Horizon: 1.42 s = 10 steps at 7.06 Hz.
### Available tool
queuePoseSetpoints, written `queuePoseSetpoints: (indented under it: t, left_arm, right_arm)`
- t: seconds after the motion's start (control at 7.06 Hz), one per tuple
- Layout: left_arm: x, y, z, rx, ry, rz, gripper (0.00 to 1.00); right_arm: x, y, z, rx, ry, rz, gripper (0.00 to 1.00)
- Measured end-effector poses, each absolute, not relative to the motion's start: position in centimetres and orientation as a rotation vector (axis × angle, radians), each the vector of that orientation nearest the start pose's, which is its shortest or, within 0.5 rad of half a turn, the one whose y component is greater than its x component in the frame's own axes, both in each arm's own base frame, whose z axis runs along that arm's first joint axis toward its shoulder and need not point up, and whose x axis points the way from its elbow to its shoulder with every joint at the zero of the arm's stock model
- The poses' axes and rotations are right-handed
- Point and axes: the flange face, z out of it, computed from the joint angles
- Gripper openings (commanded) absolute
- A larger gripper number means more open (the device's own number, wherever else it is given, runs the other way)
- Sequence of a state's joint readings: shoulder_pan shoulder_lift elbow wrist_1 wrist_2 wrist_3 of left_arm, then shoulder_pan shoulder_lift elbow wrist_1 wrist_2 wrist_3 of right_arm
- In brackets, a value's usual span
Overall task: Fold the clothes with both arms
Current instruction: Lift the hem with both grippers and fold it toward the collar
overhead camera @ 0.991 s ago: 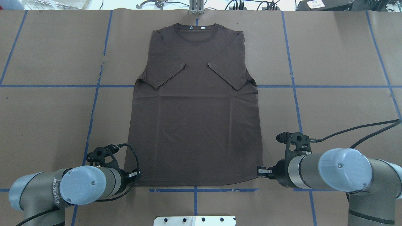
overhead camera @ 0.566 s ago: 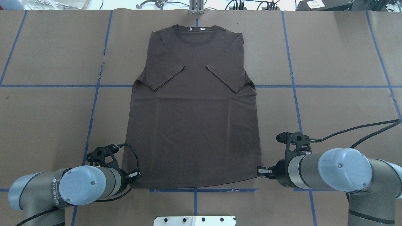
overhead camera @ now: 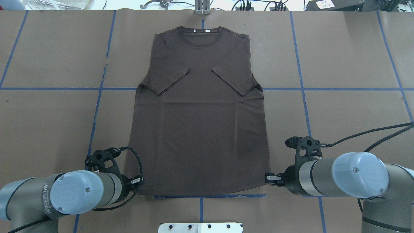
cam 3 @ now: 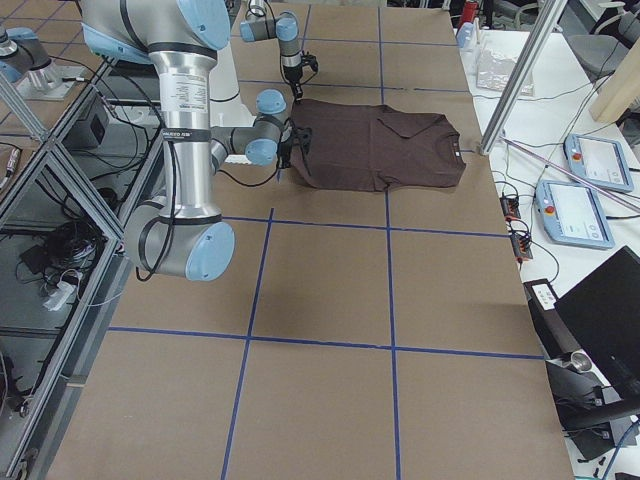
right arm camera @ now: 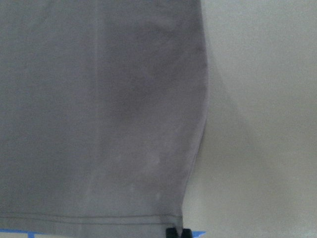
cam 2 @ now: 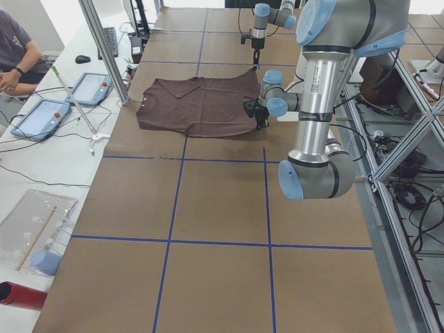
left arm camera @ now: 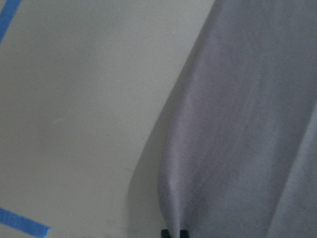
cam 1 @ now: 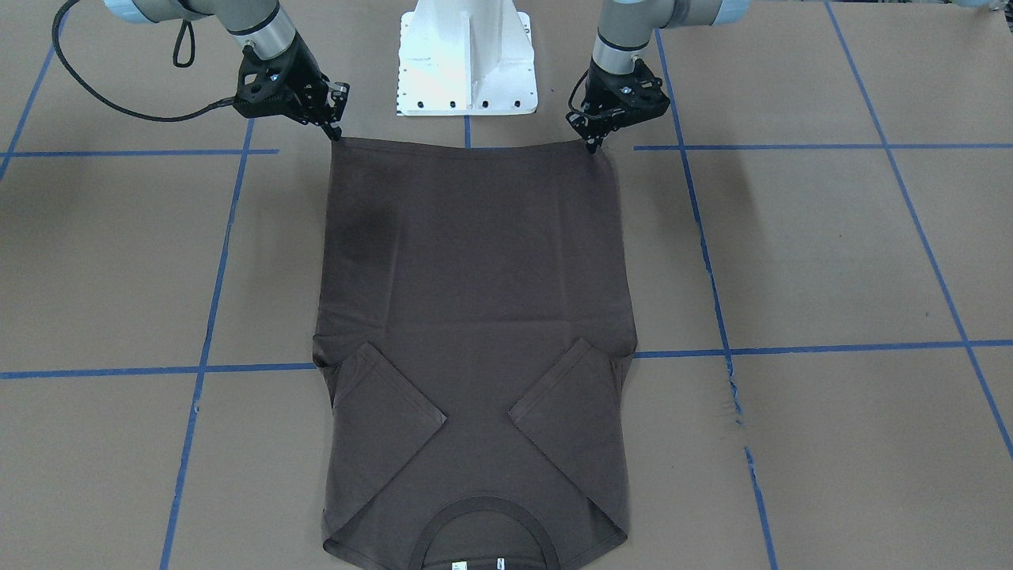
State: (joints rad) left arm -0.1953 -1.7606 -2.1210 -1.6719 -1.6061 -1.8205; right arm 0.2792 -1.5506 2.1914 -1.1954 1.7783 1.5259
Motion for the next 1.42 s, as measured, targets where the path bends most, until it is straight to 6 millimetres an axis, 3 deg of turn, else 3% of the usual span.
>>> queuePoseSetpoints:
  t: [0.14,0.42,0.57,0.71,0.85,0.99,1.13,1.42]
  left_arm:
    - [46.6,-21.3,29.0,-0.066,0.864,-0.380,0.00]
    - [45.1,-16.6,25.5,-0.112,0.916,-0.287,0.00]
    - [44.2,-15.2,24.5,-0.126,0.922,-0.258,0.00]
    - [43.7,-14.8,24.3,-0.134,0.912,-0.243,0.00]
    - [43.6,-15.1,24.3,-0.135,0.906,-0.240,0.00]
    - [43.4,-16.7,23.9,-0.112,0.917,-0.251,0.00]
    - [42.8,-19.9,22.9,-0.055,0.943,-0.263,0.00]
    - [42.0,-28.7,21.9,0.113,0.937,-0.262,0.00]
  right_arm:
    - [-39.2,-22.0,31.3,-0.054,-1.044,0.079,0.00]
    - [-35.7,-17.6,30.1,-0.117,-1.060,0.000,0.00]
    - [-34.8,-16.3,29.5,-0.137,-1.067,-0.023,0.00]
    - [-34.4,-16.4,29.4,-0.130,-1.071,-0.026,0.00]
    - [-34.4,-17.9,29.3,-0.094,-1.078,-0.011,0.00]
    - [-34.9,-20.5,29.0,-0.033,-1.095,0.006,0.00]
    - [-36.0,-24.2,28.4,0.050,-1.110,0.017,0.00]
    - [-37.2,-34.4,28.8,0.182,-1.085,0.028,0.00]
